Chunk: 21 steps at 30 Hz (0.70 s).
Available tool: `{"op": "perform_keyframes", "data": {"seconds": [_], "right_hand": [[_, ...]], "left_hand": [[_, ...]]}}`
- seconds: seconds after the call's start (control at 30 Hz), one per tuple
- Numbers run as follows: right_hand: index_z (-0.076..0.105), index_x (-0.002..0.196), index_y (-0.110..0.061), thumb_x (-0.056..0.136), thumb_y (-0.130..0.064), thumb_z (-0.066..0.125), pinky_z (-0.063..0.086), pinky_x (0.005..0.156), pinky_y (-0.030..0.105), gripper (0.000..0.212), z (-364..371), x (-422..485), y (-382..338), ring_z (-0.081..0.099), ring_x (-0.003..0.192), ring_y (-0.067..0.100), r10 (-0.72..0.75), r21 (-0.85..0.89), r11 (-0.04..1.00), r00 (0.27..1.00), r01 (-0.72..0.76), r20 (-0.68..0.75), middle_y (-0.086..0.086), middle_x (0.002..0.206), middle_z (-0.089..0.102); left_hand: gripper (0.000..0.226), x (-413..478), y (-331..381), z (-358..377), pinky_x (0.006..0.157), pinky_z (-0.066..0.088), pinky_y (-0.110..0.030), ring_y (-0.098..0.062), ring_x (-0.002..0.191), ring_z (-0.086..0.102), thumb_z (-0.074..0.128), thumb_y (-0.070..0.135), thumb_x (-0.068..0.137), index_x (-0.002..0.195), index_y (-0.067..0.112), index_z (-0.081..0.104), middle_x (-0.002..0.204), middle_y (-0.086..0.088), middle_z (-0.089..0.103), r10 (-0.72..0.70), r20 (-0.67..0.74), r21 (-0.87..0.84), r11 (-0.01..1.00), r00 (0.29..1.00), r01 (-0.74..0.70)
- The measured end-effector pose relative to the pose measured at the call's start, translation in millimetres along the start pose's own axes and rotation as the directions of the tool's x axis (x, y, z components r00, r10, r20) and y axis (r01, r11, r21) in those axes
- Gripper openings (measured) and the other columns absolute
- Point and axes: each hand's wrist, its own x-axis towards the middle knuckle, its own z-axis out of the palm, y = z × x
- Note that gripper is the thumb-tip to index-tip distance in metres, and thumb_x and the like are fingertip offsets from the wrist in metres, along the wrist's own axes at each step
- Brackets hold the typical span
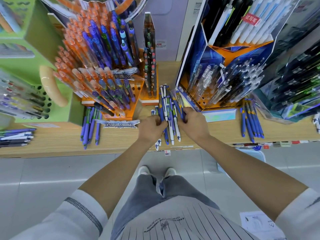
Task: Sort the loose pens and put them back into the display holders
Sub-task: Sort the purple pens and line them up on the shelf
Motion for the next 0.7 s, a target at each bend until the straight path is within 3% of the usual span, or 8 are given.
{"op": "perform_keyframes", "data": {"seconds": [0.1,0.27,0.43,0.5,0.57,0.63,0.7], "right_hand": [[0.052,0.082,-0.014,0.086,-0.021,0.061,0.044,0.059,0.029,0.013,1.0,-0.1,-3.8,0.06,0.07,0.03,0.029,-0.068,0.997,0.998,-0.026,0.047,0.005,0.071,0.055],[0.052,0.078,-0.012,0.089,-0.027,0.063,0.046,0.061,0.031,0.022,5.1,0.1,-3.0,0.059,0.071,0.03,0.062,-0.04,0.997,0.997,-0.06,0.042,0.013,0.078,0.061],[0.042,0.056,-0.016,0.086,-0.022,0.064,0.033,0.052,0.025,0.038,2.1,3.9,-8.2,0.047,0.051,0.019,0.114,0.008,0.993,0.986,-0.116,0.12,0.002,0.052,0.046],[0.04,0.058,-0.019,0.084,-0.021,0.065,0.03,0.048,0.025,0.037,0.3,1.8,-7.7,0.047,0.054,0.021,0.117,0.045,0.991,0.985,-0.124,0.129,0.004,0.057,0.047],[0.045,0.066,-0.015,0.084,-0.02,0.066,0.04,0.051,0.028,0.028,-1.2,-1.1,-4.9,0.055,0.061,0.026,0.111,0.109,0.986,0.983,-0.127,0.145,0.011,0.068,0.054],[0.053,0.078,-0.009,0.085,-0.018,0.066,0.054,0.059,0.041,0.017,-2.5,-4.1,-1.7,0.064,0.065,0.031,0.092,0.198,0.972,0.983,-0.124,0.16,0.017,0.073,0.061],[0.057,0.084,-0.005,0.087,-0.015,0.065,0.058,0.062,0.043,0.013,-4.6,-7.1,-0.2,0.066,0.062,0.027,0.086,0.268,0.955,0.982,-0.129,0.168,0.017,0.074,0.064]], "left_hand": [[0.025,-3.3,-3.3,-1.6,0.067,0.056,-0.043,-0.03,0.061,0.066,0.057,0.034,0.087,0.073,0.013,0.058,0.068,-0.01,0.069,0.037,0.01,0.039,0.999,0.999,-0.037],[0.017,-8.8,-10.6,-7.2,0.066,0.057,-0.041,-0.025,0.058,0.066,0.061,0.024,0.084,0.077,0.009,0.059,0.071,-0.011,0.07,0.014,0.025,0.029,0.999,1.0,-0.014],[0.011,-14.2,-14.7,-10.3,0.063,0.057,-0.035,-0.018,0.048,0.06,0.058,0.017,0.088,0.085,0.007,0.063,0.071,-0.008,0.071,-0.049,0.052,-0.077,0.996,0.997,0.053],[0.011,-16.5,-14.5,-10.6,0.057,0.054,-0.035,-0.02,0.046,0.058,0.055,0.012,0.09,0.097,0.004,0.06,0.073,-0.011,0.07,-0.057,0.063,-0.143,0.988,0.996,0.066],[0.012,-18.5,-13.1,-10.4,0.052,0.053,-0.032,-0.02,0.045,0.057,0.053,0.008,0.091,0.103,0.006,0.055,0.076,-0.015,0.07,-0.076,0.071,-0.196,0.977,0.995,0.089],[0.012,-19.2,-11.3,-9.5,0.047,0.051,-0.029,-0.02,0.044,0.055,0.051,0.01,0.094,0.106,0.007,0.052,0.077,-0.018,0.069,-0.097,0.078,-0.226,0.968,0.992,0.112],[0.011,-18.7,-10.2,-6.9,0.044,0.048,-0.027,-0.022,0.046,0.054,0.046,0.013,0.097,0.104,0.006,0.051,0.078,-0.019,0.068,-0.105,0.077,-0.225,0.967,0.991,0.12]]}}
